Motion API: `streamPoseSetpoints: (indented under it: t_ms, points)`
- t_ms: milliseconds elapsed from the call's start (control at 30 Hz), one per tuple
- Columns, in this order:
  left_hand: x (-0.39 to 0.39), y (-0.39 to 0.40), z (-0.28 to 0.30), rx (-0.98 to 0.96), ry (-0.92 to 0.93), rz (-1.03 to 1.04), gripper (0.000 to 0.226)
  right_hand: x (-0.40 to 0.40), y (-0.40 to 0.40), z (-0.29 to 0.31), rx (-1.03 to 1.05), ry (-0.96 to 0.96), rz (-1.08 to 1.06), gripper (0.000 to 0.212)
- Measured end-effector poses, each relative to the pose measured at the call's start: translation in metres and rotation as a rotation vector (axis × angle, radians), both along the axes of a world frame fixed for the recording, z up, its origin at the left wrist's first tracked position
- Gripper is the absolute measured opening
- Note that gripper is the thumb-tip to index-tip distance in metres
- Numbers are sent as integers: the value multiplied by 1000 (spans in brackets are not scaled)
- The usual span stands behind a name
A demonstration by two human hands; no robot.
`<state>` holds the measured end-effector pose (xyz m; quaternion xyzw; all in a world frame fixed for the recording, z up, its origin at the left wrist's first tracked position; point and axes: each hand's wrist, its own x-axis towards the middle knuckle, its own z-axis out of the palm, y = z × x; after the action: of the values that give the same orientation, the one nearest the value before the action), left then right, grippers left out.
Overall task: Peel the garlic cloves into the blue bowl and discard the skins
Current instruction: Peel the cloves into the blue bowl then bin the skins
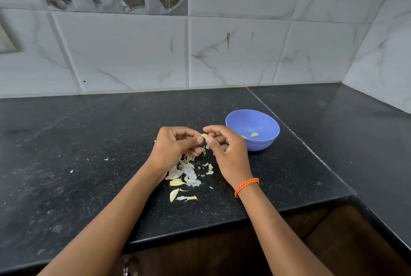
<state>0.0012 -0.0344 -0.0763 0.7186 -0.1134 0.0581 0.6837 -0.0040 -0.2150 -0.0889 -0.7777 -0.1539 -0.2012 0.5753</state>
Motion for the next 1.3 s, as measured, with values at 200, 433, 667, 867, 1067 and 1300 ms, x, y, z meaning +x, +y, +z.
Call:
streamPoseSetpoints:
  t_ms: [200,433,667,867,1067,1300]
  points:
    - [0,0,1,20,-14,19,8,0,2,1,-71,-10,-4,12]
    - [1,0,1,15,-20,9,6,-3,1,3,58,63,83,7]
    - [1,2,1,25,-9,38,9,-3,-2,6,211,132,108,10]
    - [0,2,-2,272,-127,121,14,-5,-2,7,274,128,130,13]
    - [1,1,-5,466,-223,178,21,-4,-2,4,272,145,110,18]
    - [2,3,-6,533,-247,203,15,-4,-1,3,253,166,104,16]
